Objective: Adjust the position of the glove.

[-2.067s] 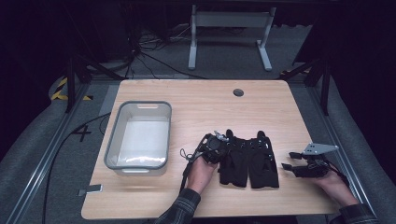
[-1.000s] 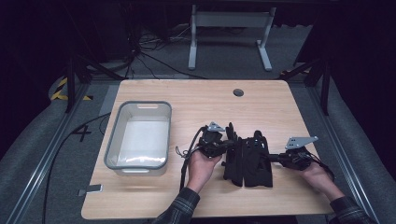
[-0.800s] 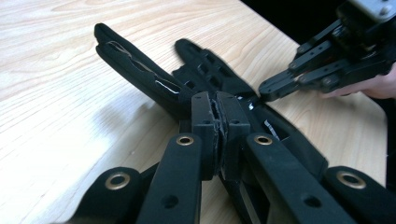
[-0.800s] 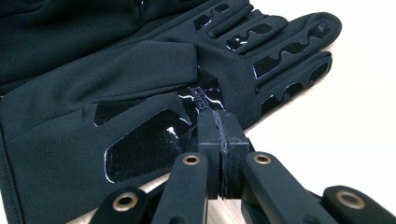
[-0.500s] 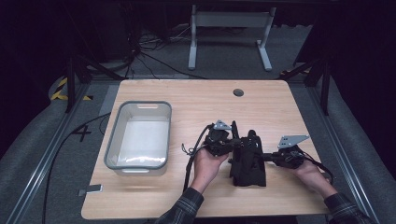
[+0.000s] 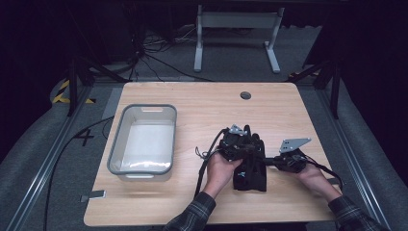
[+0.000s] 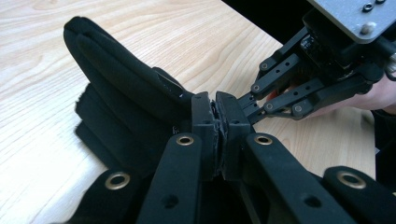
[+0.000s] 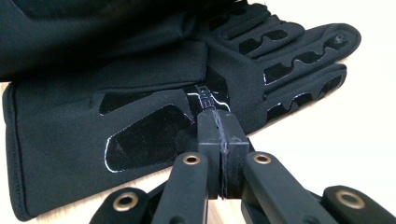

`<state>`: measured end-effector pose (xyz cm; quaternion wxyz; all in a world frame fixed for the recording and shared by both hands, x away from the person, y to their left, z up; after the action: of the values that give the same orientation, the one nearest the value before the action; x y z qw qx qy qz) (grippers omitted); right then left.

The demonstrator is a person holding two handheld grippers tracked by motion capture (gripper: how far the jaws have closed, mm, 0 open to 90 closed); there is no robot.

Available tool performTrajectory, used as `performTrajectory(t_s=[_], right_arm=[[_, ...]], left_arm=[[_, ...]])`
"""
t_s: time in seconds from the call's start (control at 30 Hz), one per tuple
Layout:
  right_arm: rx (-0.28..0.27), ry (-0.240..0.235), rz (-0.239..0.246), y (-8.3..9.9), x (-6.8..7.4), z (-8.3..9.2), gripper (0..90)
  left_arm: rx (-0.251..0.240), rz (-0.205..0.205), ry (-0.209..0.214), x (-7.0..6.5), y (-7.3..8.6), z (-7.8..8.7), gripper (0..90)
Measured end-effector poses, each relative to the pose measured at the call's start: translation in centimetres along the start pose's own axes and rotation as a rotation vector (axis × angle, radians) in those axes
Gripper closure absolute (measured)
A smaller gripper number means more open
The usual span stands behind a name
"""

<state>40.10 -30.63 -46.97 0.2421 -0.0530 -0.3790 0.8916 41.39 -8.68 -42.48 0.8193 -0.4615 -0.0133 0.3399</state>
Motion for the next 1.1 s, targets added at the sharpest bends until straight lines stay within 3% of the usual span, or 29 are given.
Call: performTrajectory(t_s=[0.4, 0.6, 0.77, 0.93, 0.97, 1.1], right_arm=[[-0.009, -0.007, 0.005, -0.2, -0.1, -0.4, 90.0], [-0.027, 0.009, -0.007, -0.1, -0.3, 0.5, 85.3], [-0.063, 0.038, -0.042, 0.4, -1.1, 2.0, 79.9], [-0.07, 0.069, -0.064, 1.5, -1.4, 3.2, 62.6], [-0.07, 0.069, -0.064, 1.5, -1.4, 3.2, 62.6], [-0.04, 0.121, -0.095, 2.8, -1.3, 3.6, 36.2]], left_arm=[[0.021, -0.006, 0.009, -0.5, 0.1, -1.8, 85.9], [-0.007, -0.021, -0.007, -0.4, -0.1, -1.1, 75.4], [-0.007, -0.043, 0.0, -0.5, 0.0, 0.0, 88.2], [0.012, -0.068, 0.014, -1.4, 0.7, 0.4, 89.7], [0.012, -0.068, 0.014, -1.4, 0.7, 0.4, 89.7], [0.041, -0.087, 0.038, -2.7, 1.7, 0.3, 89.7]])
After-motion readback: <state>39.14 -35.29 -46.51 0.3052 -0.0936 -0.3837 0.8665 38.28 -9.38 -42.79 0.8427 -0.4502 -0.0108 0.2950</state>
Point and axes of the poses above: each handheld gripper's, and its own axes: z roughly backward along the jaws, y roughly out of its underside, x roughly to its left, the point moved 2 cm from there along -z, roughly forward along the jaws, and after that the axes turned 5 degrees about -y, right-handed, at the moved point
